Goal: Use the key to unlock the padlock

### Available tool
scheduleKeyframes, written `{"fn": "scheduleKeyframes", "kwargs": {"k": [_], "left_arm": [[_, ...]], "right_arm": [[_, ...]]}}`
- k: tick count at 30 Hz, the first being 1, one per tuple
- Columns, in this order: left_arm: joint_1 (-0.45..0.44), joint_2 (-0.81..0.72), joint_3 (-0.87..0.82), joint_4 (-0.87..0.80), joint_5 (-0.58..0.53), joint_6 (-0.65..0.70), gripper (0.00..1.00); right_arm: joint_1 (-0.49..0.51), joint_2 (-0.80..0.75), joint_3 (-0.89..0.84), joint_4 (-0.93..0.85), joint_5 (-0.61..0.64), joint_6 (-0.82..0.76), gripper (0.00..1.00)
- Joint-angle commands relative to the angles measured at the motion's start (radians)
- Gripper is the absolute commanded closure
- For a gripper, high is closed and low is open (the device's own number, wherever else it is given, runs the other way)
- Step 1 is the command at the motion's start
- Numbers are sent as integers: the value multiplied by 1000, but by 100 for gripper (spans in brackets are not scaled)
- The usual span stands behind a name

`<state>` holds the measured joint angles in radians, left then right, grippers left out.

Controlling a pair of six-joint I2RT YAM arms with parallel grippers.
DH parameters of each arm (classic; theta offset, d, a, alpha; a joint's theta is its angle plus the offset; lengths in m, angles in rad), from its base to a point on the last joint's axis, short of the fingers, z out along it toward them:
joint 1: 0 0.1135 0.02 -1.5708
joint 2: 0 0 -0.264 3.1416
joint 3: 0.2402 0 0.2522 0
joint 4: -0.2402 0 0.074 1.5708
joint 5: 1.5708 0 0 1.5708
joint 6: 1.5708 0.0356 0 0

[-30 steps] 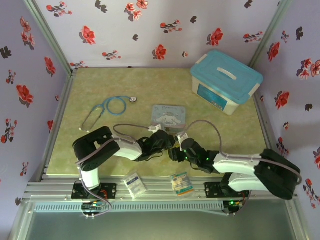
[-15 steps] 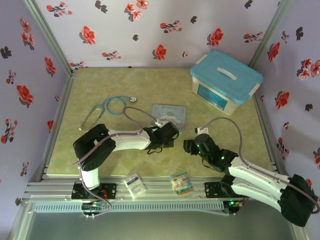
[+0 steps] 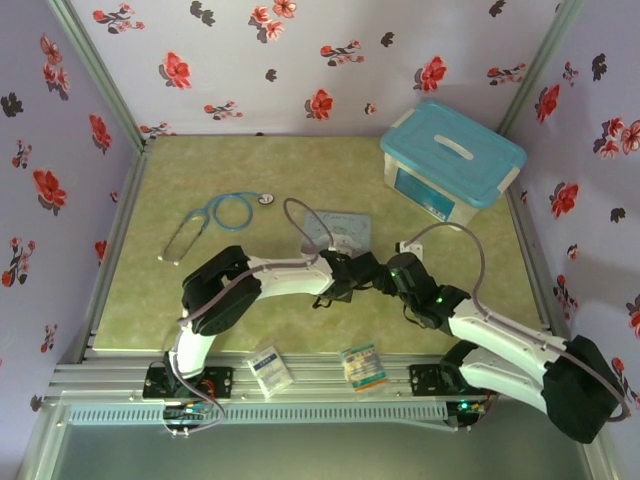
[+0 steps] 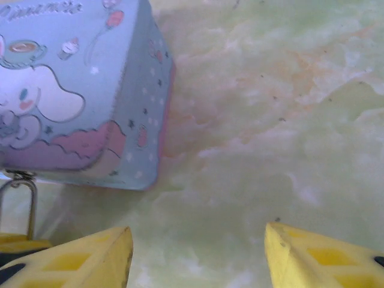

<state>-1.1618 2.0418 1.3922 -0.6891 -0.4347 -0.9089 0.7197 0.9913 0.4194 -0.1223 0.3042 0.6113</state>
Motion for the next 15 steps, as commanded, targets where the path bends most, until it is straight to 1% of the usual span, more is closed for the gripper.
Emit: {"fn": "scheduleKeyframes", "kwargs": {"k": [1,3,4,10,12,15], "left_arm": [[-10,35,8,-92,-27,3,75],[-19,39,17,-95,-27,2,83],[-26,45,39,-124,-42,2,83],[-58,133,187,-346,-139,-6,78],[-66,149,202,-362,-132,-16,75],[-80,123,185,-318,-104,-19,69]], "right_arm": [[-10,31,28,49,-16,18,40],[-11,38,24,58,-17,21,40],[-12,38,16,59,-17,22,40],[-29,18,-8,48,4,41,41],[-41,5,-5,34,19,42,41],[-68,-11,5,19,24,39,41]]}}
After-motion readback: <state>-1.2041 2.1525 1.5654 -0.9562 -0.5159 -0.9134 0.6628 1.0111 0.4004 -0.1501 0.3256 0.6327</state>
